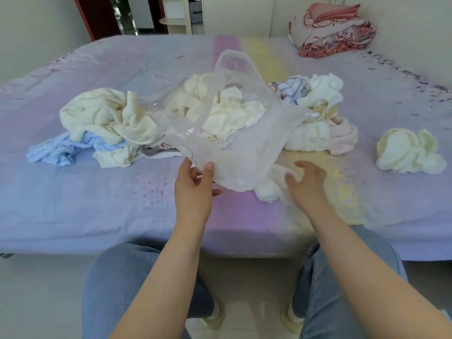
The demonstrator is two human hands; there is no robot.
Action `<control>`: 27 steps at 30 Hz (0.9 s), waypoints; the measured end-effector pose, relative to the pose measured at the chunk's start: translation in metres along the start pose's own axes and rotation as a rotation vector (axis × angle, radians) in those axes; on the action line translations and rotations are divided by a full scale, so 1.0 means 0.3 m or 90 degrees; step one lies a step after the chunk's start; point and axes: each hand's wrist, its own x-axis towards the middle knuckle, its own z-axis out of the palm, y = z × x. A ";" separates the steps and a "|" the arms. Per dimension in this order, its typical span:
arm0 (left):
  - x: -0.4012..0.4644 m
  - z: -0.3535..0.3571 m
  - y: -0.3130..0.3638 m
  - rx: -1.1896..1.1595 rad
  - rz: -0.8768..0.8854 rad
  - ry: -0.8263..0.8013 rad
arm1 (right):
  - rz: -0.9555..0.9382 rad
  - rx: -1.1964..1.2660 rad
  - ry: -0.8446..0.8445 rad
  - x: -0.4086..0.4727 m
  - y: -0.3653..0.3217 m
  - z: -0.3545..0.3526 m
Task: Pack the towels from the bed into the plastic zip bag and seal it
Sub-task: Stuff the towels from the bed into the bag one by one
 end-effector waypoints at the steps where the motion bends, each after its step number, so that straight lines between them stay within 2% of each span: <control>1: 0.009 -0.002 0.010 -0.006 0.003 0.002 | -0.018 -0.070 -0.066 0.009 0.007 0.032; 4: 0.035 -0.004 0.037 -0.012 0.007 0.021 | -0.079 -0.244 -0.176 0.030 -0.015 0.125; 7: 0.061 0.006 0.062 -0.020 -0.001 0.030 | -0.125 -0.351 -0.201 0.058 -0.017 0.185; 12: 0.110 0.003 0.080 -0.044 -0.008 0.016 | -0.157 -0.143 -0.120 0.040 0.041 0.148; 15: 0.112 -0.004 0.079 -0.017 -0.003 0.013 | -0.102 0.117 -0.092 -0.035 0.023 0.050; 18: 0.100 -0.002 0.080 -0.007 0.004 0.006 | -0.058 0.345 0.003 -0.127 -0.024 -0.059; 21: 0.081 0.009 0.079 -0.007 0.015 -0.013 | -0.013 0.602 0.048 -0.197 -0.130 -0.167; 23: 0.072 0.015 0.072 0.008 0.018 -0.032 | -0.061 0.635 0.020 -0.238 -0.226 -0.239; 27: 0.059 0.012 0.063 0.065 0.035 -0.074 | -0.259 0.584 -0.054 -0.299 -0.434 -0.342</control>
